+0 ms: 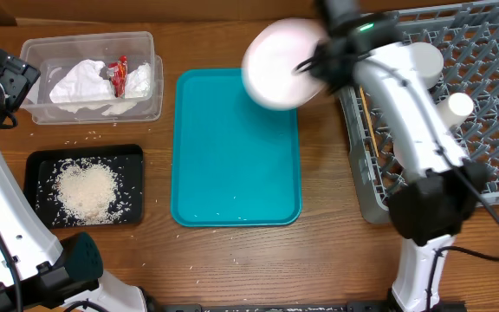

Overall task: Sort waste into correct bins and load items into the dishwasher
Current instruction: 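Lift the large plate and carry it to the back of the dish rack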

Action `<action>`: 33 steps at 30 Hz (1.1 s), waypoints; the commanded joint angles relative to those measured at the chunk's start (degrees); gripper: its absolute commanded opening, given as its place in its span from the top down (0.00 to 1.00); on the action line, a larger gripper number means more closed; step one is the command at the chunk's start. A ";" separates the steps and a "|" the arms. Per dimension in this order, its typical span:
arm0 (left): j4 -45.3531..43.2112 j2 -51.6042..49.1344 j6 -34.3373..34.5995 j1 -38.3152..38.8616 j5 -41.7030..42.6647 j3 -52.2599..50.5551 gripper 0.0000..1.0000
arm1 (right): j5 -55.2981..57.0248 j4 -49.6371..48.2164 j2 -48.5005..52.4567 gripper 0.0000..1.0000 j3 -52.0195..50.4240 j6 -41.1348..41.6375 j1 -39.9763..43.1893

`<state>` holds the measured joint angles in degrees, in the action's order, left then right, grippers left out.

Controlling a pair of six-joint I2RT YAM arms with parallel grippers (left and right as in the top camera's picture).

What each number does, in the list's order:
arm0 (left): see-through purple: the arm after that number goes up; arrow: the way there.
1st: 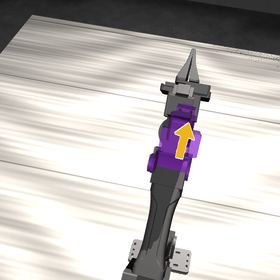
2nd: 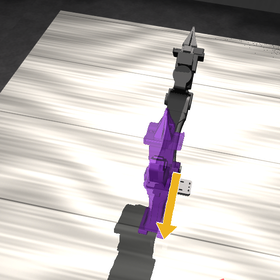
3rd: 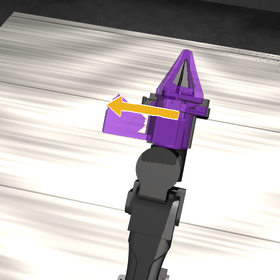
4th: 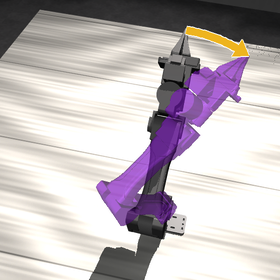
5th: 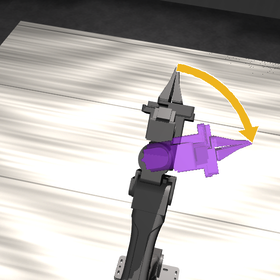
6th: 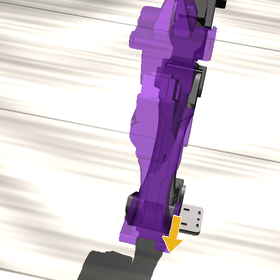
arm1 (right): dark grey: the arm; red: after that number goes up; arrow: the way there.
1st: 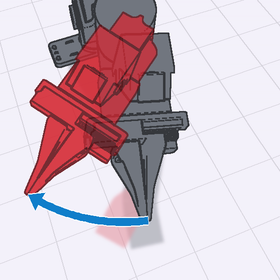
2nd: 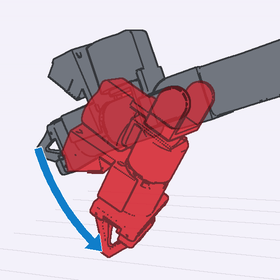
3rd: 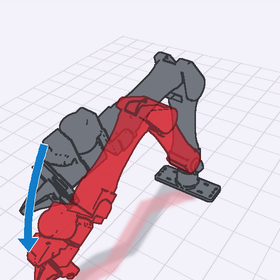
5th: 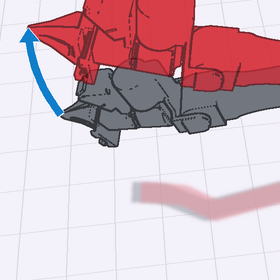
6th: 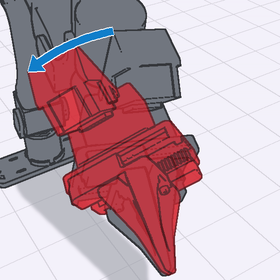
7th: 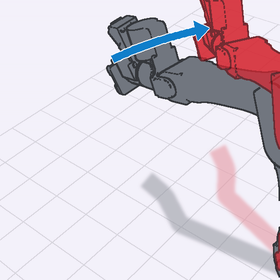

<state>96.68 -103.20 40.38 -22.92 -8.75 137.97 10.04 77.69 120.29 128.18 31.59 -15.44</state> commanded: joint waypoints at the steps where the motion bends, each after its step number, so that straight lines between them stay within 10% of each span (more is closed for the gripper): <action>1: 0.11 -0.57 0.76 0.07 -0.20 -0.26 0.00 | 14.10 -0.02 -3.21 0.96 4.57 -3.56 4.79; 18: 0.11 -0.57 0.76 0.07 -0.20 -0.26 0.00 | 38.36 -7.80 3.89 0.96 3.19 -5.07 11.47; 33: 0.11 -0.57 0.76 0.07 -0.20 -0.26 0.00 | 38.62 -9.35 7.91 0.96 2.25 -5.05 10.08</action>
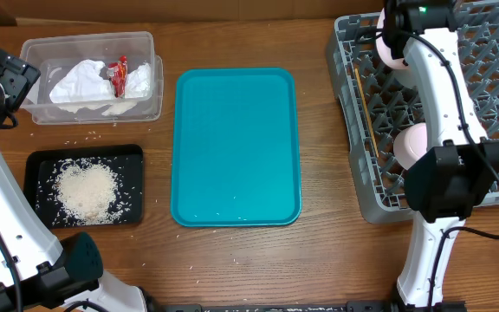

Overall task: Sort waste into correct bins and load items into the dishwasher
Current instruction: 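Lift the large plate and carry it to the back of the dish rack, then stand the large plate upright in the rack slots and release it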

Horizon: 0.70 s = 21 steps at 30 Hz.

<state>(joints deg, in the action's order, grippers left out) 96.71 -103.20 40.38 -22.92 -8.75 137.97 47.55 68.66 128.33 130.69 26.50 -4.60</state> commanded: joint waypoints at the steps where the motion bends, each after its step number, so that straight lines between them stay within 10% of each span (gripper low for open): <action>1: 0.09 -0.57 0.76 0.07 -0.20 -0.26 0.00 | 0.94 -0.35 -0.09 0.96 -0.42 0.02 -0.87; 15: 0.09 -0.57 0.76 0.07 -0.20 -0.26 0.00 | 1.46 -3.63 -0.11 0.96 -6.16 -1.51 -1.86; 21: 0.09 -0.57 0.76 0.07 -0.20 -0.26 0.00 | 1.22 -2.08 -2.16 0.74 -3.37 -1.44 -3.96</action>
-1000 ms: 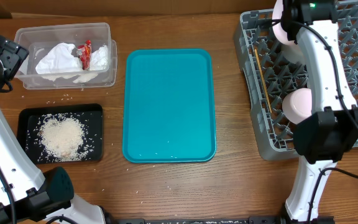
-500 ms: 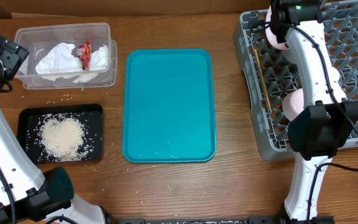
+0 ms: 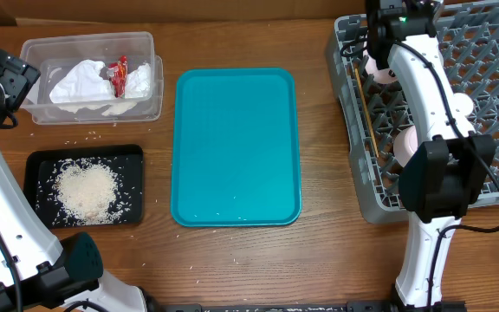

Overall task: Sort waste into correct bins and load items into the dishwasher
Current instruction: 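Stand the large plate upright in the rack slots and release it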

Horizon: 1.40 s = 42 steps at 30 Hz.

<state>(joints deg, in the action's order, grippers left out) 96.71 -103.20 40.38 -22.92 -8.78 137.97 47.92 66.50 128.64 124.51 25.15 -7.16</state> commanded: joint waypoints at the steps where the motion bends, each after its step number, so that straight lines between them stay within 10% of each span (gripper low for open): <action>1: 0.09 -0.57 0.76 0.07 -0.17 -0.26 0.00 | 0.85 0.31 -3.30 0.62 3.37 -0.09 -1.81; 5: 0.09 -0.57 0.76 0.07 -0.17 -0.26 0.00 | -1.77 1.57 -7.87 0.02 5.68 -0.04 -3.41; 16: 0.09 -0.57 0.76 0.07 -0.17 -0.26 0.00 | -20.15 3.69 -22.88 0.00 6.82 0.09 -3.04; 23: 0.09 -0.57 0.76 0.07 -0.17 -0.26 0.00 | -25.66 0.92 -20.90 0.96 4.63 0.35 4.50; 32: 0.09 -0.57 0.76 0.07 -0.17 -0.26 0.00 | -54.27 -5.81 -10.32 0.96 3.78 0.33 17.25; 42: 0.09 -0.57 0.76 0.07 -0.17 -0.26 0.00 | -59.32 -7.91 -0.98 0.96 3.78 -0.66 17.64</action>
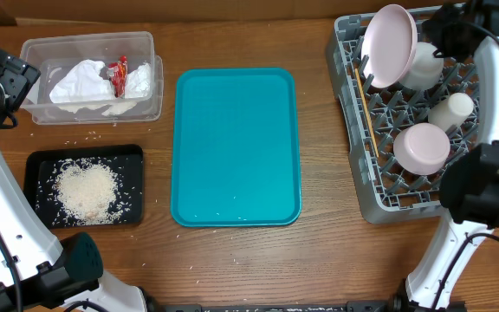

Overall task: Sort waste into correct bins and load items into the dishwasher
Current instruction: 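Stand the large plate upright in the rack slots and release it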

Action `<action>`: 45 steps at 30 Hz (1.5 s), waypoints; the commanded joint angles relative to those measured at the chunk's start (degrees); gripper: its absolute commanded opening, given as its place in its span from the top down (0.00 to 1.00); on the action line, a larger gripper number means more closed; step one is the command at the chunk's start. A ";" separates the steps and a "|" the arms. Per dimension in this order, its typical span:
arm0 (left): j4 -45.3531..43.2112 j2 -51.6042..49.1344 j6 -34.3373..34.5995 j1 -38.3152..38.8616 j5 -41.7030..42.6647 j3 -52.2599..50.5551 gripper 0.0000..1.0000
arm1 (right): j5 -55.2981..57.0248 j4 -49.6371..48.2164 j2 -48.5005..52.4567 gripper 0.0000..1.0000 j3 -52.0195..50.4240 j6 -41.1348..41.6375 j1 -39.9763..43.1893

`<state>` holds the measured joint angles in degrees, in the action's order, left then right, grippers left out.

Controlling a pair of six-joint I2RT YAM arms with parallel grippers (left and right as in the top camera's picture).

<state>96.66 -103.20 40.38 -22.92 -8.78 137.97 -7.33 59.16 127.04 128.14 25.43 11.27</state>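
A pink plate (pixel 388 43) stands on edge, leaning, in the back left slots of the grey dishwasher rack (pixel 353 173). My right gripper (pixel 440 28) is just to the plate's right at the rack's far edge. It is apart from the plate and looks open with nothing in it. Also in the rack are a white cup (pixel 424 66), a white bottle (pixel 454 109), a pink bowl (pixel 421 147) and a chopstick (pixel 367 117). My left gripper (pixel 9 76) sits at the far left beside the clear bin; its fingers do not show.
A teal tray (pixel 236 147) lies bare in the middle. A clear bin (pixel 93 113) at the back left holds crumpled tissue and a red wrapper. A black tray (pixel 37 165) holds rice, and loose grains are scattered around it.
My right gripper was over the rack's back left corner, covering most of the plate. Now it is further right and the plate stands free in the rack. The left arm has not moved.
My right gripper held the pink plate above the teal tray's far right corner. Then it was at the rack's back left with the plate, and after that lower among the tines. Now the plate stands in the rack and the gripper is off it.
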 commanded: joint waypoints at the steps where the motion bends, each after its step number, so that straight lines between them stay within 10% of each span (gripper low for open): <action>1: 0.13 -0.57 0.76 0.07 -0.17 -0.26 0.00 | -5.99 -0.57 0.72 0.96 0.15 -1.99 -0.83; 25: 0.13 -0.57 0.76 0.07 -0.17 -0.26 0.00 | -22.03 2.86 -12.48 0.96 0.22 -5.92 -1.05; 45: 0.13 -0.57 0.76 0.07 -0.17 -0.26 0.00 | 2.80 8.87 -5.16 0.96 -0.42 -6.29 -9.92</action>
<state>96.68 -103.20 40.38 -22.92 -8.75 137.97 -7.44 67.57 122.67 127.59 16.19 0.69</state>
